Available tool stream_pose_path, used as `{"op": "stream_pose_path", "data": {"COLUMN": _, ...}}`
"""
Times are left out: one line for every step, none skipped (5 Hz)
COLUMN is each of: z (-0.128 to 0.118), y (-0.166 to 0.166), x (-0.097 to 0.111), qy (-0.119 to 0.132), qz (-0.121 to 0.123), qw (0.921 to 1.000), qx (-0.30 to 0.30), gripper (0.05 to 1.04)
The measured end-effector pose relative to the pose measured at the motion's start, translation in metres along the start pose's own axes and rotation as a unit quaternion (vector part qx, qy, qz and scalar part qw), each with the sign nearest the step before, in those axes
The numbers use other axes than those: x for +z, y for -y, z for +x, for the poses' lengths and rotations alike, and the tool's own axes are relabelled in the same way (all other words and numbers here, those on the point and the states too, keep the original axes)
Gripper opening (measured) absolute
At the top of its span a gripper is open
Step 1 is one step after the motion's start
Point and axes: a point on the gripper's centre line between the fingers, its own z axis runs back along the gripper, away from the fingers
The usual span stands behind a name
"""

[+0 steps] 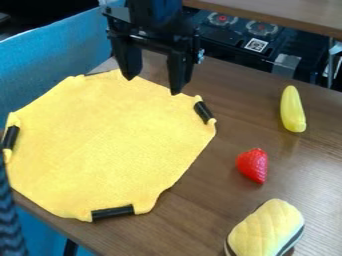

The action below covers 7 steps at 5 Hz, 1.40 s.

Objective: Fold the cloth from top left to bottom right

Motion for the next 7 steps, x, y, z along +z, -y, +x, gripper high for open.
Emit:
{"op": "stream_pose_path", "data": {"z": -0.003, "y": 0.001, "x": -0.007, "qy": -0.013, "qz": -0.002, "qw": 0.9999, "qx": -0.004, "gripper": 1.0}}
{"op": "stream_pose_path", "data": {"z": -0.01, "y": -0.014, "x": -0.013, "qy": -0.016, "qz": -0.023, "qw": 0.9986, "qx": -0.044, "gripper": 0.999}}
{"op": "stream_pose_path", "data": {"z": -0.015, "y": -0.023, "x": -0.015, "qy": 0.001, "qz": -0.041, "qw": 0.9942, "qx": -0.1, "gripper": 0.999}}
{"op": "stream_pose_path", "data": {"z": -0.012, "y": -0.049, "x": -0.013, "qy": 0.03, "qz": -0.064, "qw": 0.9823, "qx": -0.173, "gripper": 0.999}}
{"op": "stream_pose_path", "data": {"z": 0.005, "y": -0.062, "x": -0.013, "qy": 0.092, "qz": -0.037, "qw": 0.9531, "qx": -0.286, "gripper": 0.999}}
{"op": "stream_pose_path", "data": {"z": 0.021, "y": -0.096, "x": -0.036, "qy": 0.066, "qz": -0.009, "qw": 0.9599, "qx": -0.272, "gripper": 0.999}}
{"op": "stream_pose_path", "data": {"z": 0.038, "y": -0.138, "x": -0.047, "qy": 0.052, "qz": 0.015, "qw": 0.9669, "qx": -0.249, "gripper": 0.999}}
